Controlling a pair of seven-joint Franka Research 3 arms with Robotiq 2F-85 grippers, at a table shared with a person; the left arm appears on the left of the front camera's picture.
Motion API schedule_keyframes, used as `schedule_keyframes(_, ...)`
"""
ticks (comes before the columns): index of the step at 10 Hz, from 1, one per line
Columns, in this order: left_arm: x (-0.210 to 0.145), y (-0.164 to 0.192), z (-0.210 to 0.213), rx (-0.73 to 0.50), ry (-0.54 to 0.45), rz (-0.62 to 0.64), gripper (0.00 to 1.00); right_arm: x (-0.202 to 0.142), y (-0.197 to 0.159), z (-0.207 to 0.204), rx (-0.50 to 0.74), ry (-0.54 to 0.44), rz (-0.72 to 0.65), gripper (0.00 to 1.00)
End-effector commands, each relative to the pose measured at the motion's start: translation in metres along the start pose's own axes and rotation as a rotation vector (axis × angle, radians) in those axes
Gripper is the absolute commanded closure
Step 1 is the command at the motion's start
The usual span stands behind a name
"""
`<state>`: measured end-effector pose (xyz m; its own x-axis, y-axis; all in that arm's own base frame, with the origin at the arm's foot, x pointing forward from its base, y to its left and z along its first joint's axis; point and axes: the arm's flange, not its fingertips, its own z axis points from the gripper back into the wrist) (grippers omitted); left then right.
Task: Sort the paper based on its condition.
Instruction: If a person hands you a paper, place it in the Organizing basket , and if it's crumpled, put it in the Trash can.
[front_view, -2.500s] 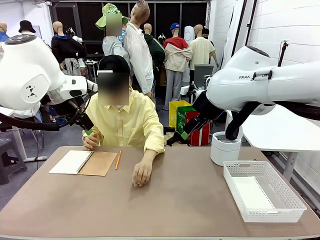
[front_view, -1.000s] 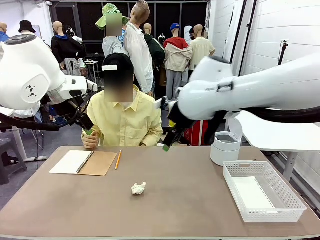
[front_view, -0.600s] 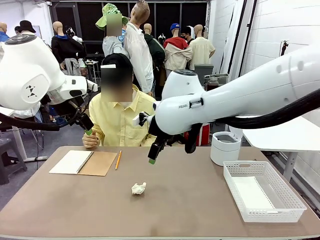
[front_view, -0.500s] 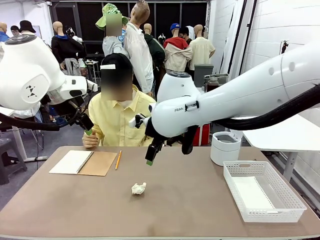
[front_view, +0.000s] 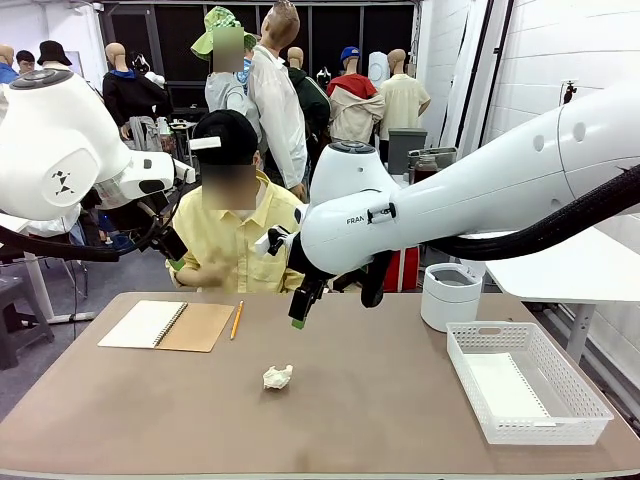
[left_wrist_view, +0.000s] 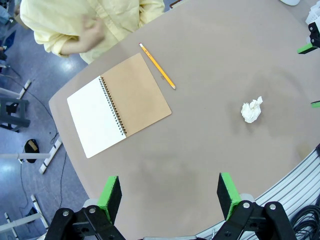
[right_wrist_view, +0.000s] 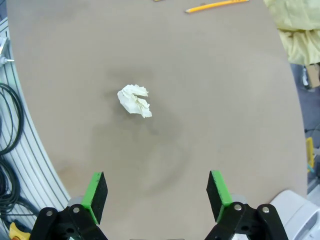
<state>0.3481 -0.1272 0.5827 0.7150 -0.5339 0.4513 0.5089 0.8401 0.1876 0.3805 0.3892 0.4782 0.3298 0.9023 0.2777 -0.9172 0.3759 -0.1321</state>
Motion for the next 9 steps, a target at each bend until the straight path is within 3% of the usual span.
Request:
schedule_keyframes(1,0.000,0.001,0.000,-0.001,-0.006,-0.002,0.00,-0.003,0.000,-0.002,0.013,-0.006,0.007,0.00)
schedule_keyframes(2,0.000,0.001,0.000,-0.001,-0.006,-0.002,0.00,0.000,0.000,0.000,0.000,0.000,0.000,0.00)
schedule_keyframes(5,0.000,0.001,0.000,-0.001,-0.006,-0.002,0.00,0.025,-0.002,-0.046,0.016,0.023,0.147,0.00)
schedule_keyframes(9,0.000,0.001,0.000,-0.001,-0.006,-0.002,0.00,0.045,0.002,-0.100,0.118,0.086,0.273,0.00)
